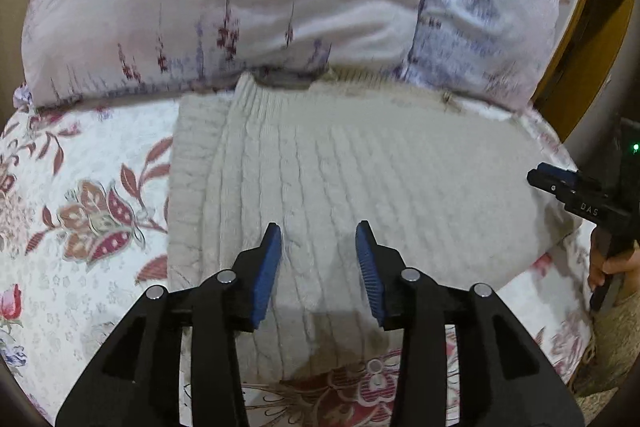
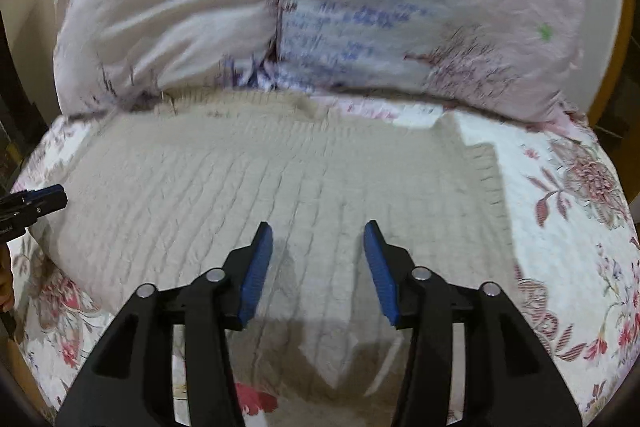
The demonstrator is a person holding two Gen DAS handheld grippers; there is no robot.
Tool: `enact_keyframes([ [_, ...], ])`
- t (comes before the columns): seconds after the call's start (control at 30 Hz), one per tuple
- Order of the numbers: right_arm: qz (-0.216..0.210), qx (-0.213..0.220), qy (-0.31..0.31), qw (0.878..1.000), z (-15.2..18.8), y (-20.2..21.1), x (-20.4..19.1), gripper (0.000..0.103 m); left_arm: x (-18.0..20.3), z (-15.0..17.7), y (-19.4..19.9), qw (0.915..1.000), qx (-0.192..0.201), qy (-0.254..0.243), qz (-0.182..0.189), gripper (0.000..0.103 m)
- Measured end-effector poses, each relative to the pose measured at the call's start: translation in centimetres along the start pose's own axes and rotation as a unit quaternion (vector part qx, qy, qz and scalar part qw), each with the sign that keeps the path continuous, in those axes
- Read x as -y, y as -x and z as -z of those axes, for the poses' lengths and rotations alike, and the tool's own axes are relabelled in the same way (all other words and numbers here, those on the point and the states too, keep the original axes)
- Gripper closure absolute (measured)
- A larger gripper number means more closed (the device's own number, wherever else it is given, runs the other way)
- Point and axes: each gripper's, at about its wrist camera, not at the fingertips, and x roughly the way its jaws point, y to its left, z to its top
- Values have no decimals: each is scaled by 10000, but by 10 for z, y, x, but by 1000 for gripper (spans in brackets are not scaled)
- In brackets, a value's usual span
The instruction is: Fold small clothes
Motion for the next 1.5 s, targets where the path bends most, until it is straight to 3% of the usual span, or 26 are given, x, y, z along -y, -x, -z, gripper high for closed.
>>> enact_keyframes([
  [0.27,58,83,-29,9999,17,-4,-1,50,-6,5,1,9998,31,92,164,63],
  [0.33,100,33,13,9999,16,-2,-2,49,-16,2,9,9981,72,424,451,62],
  [0.4,133,-33,-85,9999,10,1,-2,49,-35,-4,19,9925,267,937,734,61],
  [0.47,36,64,-129,9999,3,4,-5,47,-56,-10,26,9861,455,1402,762,49],
  [0.6,-60,151,19,9999,-9,0,-23,42,-90,-19,17,9747,334,2102,687,48],
  [0.73,-225,119,166,9995,-19,-13,-44,42,-104,-21,4,9679,104,2415,690,48],
  [0.83,-152,-110,277,9994,-19,-27,-53,38,-113,-17,-5,9576,-24,2740,896,48],
  [1.0,-146,-25,317,9994,-15,-29,-55,37,-119,-16,-10,9464,-8,3026,1128,48],
  [1.23,-149,-3,338,9993,-14,-30,-56,35,-110,-23,-15,9511,-9,2896,1071,48],
  [1.33,-159,5,327,9993,-14,-30,-56,34,-104,-26,-20,9518,-74,2865,1096,54],
  [1.4,-163,8,329,9993,-14,-30,-56,34,-99,-26,-25,9504,-194,2873,1171,69],
  [1.5,-165,4,329,9993,-14,-30,-57,34,-95,-25,-27,9493,-215,2905,1185,79],
])
